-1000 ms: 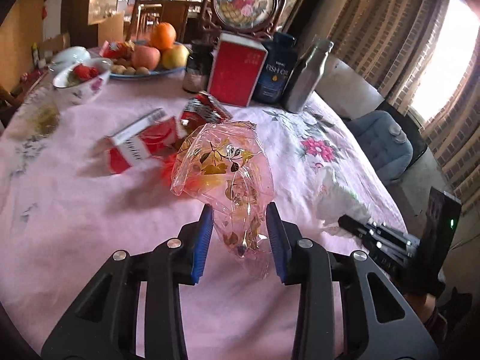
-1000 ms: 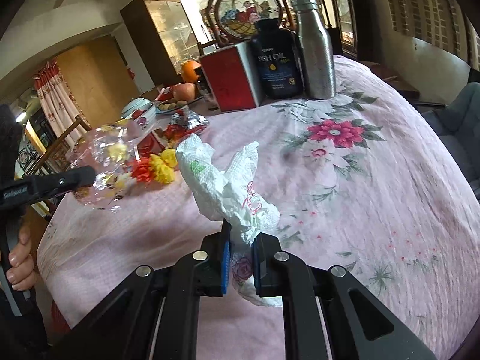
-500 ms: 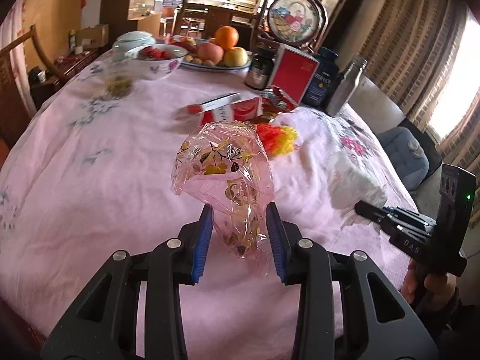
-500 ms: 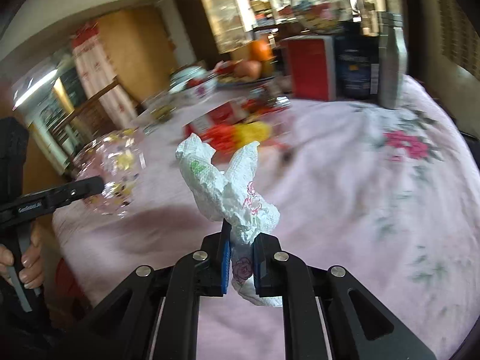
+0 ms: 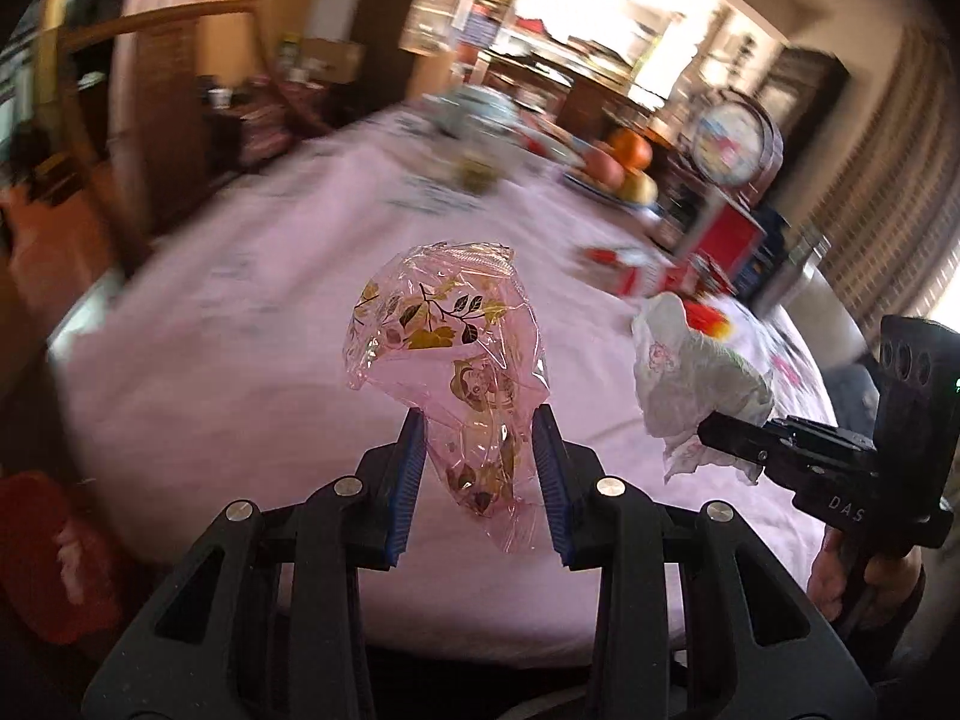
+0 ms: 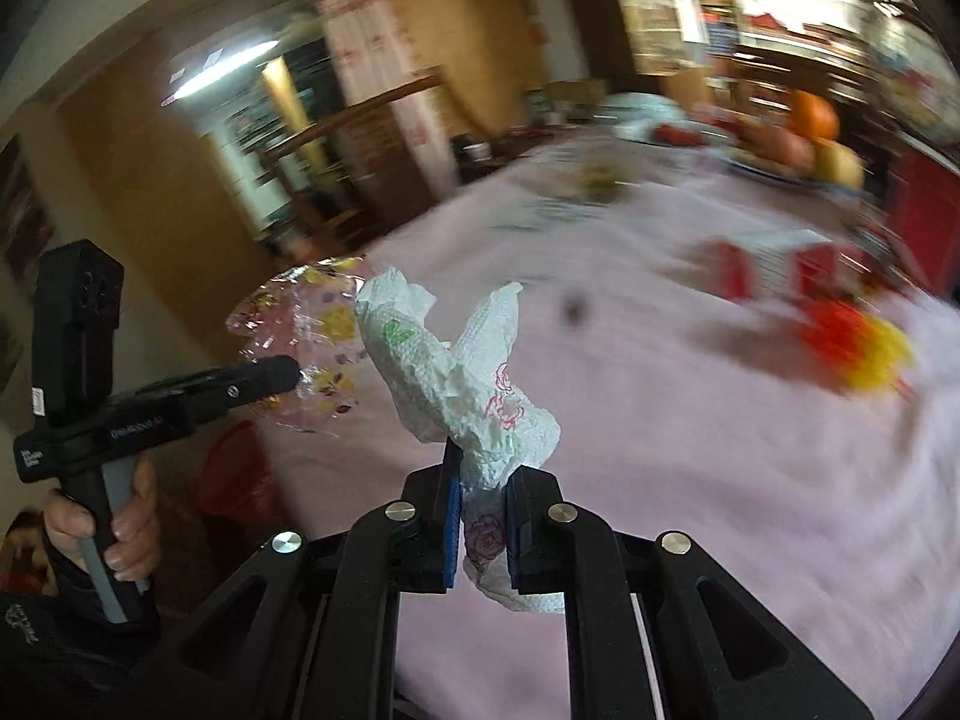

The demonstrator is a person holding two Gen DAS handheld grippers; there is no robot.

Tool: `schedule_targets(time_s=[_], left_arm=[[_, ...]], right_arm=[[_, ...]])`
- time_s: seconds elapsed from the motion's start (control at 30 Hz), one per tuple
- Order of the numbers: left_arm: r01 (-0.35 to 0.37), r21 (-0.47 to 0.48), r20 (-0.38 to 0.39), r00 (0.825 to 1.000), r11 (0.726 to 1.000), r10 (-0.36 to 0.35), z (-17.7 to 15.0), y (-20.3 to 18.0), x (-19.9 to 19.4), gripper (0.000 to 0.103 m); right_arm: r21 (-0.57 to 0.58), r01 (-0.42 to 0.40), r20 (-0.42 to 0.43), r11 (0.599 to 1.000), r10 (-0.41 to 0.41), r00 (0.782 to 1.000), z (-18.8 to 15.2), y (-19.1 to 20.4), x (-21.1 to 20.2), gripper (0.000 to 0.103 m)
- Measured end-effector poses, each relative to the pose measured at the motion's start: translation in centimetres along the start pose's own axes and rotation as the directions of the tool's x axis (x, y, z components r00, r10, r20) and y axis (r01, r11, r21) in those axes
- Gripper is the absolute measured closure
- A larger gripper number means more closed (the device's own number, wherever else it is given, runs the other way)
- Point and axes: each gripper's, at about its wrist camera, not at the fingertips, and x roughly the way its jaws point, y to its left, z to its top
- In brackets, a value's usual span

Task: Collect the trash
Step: 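Carry the clear candy bag and tissue toward the red basket with both tools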

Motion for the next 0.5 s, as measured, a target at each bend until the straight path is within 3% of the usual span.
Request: schedule_targets(time_s=[0.1, 0.2, 0.37, 0.5], left_arm=[[-0.064, -0.062, 0.039, 0.997, 0.996, 0.067, -0.9, 4.0, -3.1, 0.066], [-0.152, -0.154, 0.080, 0.983, 0.976, 0.165, -2.2, 8.8, -6.5, 0.066], [-0.288, -0.310, 0.089, 0.940, 0.906, 0.330, -5.1, 16.5, -11.0, 0.066], [-0.360, -0.411, 0.031, 0.912, 0.837, 0.408, -8.3, 22.1, -12.5, 0.066]], right_arm=[[-0.089, -0.103, -0.038, 0.991, 0.100, 0.994, 2.3, 5.5, 3.5, 0.091], [-0.170, -0.199, -0.088, 0.965, 0.187, 0.978, 4.1, 10.7, 6.6, 0.091], [-0.247, -0.331, -0.185, 0.911, 0.291, 0.939, 5.9, 18.7, 11.9, 0.091], [-0.272, -0.431, -0.294, 0.860, 0.352, 0.889, 5.5, 24.8, 16.7, 0.091]])
